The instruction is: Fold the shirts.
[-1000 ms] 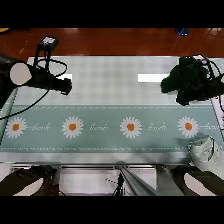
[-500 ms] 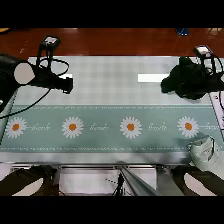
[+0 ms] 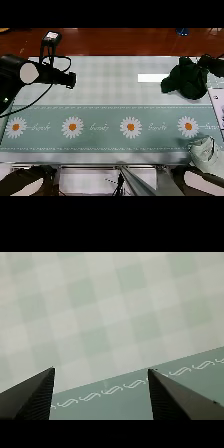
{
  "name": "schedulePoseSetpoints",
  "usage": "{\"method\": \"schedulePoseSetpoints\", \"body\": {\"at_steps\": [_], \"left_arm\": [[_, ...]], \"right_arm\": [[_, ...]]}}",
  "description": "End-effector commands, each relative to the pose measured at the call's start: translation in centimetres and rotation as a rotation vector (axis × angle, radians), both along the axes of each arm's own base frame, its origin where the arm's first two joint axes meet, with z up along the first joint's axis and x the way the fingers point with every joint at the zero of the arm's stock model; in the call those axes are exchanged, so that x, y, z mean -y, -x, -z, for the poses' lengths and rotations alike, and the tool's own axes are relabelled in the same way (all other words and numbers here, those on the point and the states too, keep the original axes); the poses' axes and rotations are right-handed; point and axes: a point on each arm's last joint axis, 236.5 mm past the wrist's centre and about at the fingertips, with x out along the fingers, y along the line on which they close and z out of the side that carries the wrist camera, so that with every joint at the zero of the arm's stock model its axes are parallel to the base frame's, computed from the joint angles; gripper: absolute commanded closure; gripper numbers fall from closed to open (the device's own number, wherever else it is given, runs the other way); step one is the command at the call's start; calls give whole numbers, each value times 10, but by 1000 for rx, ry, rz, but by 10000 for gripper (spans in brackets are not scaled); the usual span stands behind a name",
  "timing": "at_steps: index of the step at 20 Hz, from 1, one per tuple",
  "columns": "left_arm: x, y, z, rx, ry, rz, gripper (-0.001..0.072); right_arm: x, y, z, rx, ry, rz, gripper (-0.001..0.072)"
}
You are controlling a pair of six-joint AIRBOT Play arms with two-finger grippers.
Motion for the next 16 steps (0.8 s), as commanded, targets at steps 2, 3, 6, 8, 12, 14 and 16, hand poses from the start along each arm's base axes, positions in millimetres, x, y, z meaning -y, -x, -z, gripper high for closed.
{"method": "schedulePoseSetpoints", "body": {"at_steps": [2,3,6,8,12,14,16], "left_arm": [[1,-3,-2,14,5,1,-13],[1,-3,-2,15,5,1,-13],[1,-3,-2,14,5,1,-13],[1,-3,-2,14,5,1,-13],[1,-3,-2,14,6,1,-13],[1,-3,-2,14,5,2,-13],[1,-3,-2,14,5,1,-13]], "right_arm": [[31,-32,54,-51,-46,58,148],[32,-36,68,-73,-54,59,148],[37,-44,103,-120,-41,50,148],[44,-45,119,-150,21,27,148],[42,-44,157,-209,15,17,148],[38,-42,177,-243,5,10,150],[31,-42,188,-262,-5,0,419]]}}
